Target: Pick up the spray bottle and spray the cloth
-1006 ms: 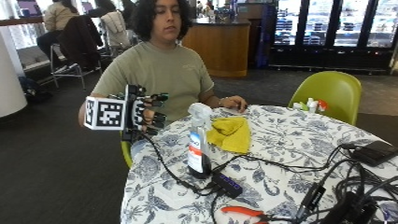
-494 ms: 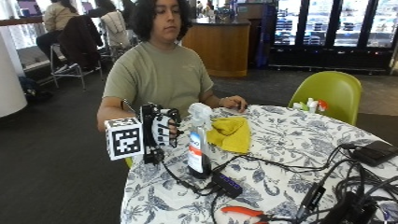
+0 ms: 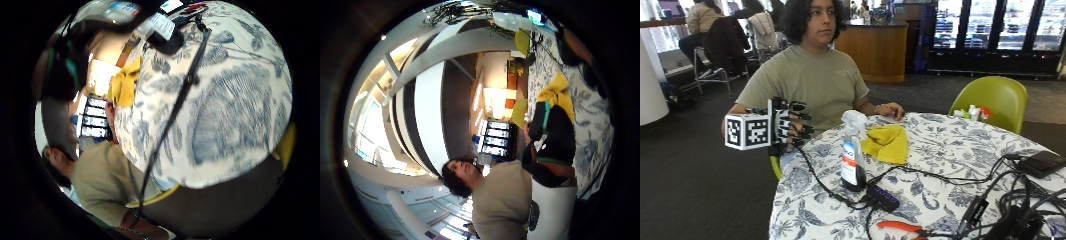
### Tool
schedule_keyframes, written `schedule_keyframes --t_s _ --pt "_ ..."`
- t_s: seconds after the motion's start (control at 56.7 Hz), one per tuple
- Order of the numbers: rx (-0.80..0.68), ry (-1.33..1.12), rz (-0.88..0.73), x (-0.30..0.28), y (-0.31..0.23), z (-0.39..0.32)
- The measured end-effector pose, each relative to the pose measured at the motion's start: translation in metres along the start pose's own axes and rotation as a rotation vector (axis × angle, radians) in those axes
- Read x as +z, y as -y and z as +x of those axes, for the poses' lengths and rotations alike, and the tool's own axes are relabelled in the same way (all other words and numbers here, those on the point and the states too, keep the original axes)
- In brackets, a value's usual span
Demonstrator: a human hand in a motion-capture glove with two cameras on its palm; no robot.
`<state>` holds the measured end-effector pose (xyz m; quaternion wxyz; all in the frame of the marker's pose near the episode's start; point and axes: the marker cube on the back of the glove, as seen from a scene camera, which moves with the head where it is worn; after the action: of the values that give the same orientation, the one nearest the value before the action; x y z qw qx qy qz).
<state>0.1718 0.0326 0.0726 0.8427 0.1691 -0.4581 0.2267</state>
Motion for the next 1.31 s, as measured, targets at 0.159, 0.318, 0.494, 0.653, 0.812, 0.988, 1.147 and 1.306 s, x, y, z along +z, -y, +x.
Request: schedule_keyframes --t_s 0.159,0.318,0.494,0.653,0.812,0.988,1.147,1.306 --pt "0.015 -0.233 -0.071 -0.005 -0.055 -0.003" --pt "0.049 -0.315 -0.084 -0.003 -0.101 0.0" --pt "0.07 -0.34 -0.067 -0.004 -0.111 0.006" --pt "0.037 -0.31 -0.023 -0.007 -0.088 0.004" --pt "-0.02 -0.251 -0.003 -0.007 -0.047 0.003" --pt "-0.062 -0.173 0.015 -0.005 0.008 0.006" --pt "-0.06 -0.161 -0.002 0.001 0.056 0.015" --pt "-0.05 -0.128 -0.013 0.005 0.098 0.021"
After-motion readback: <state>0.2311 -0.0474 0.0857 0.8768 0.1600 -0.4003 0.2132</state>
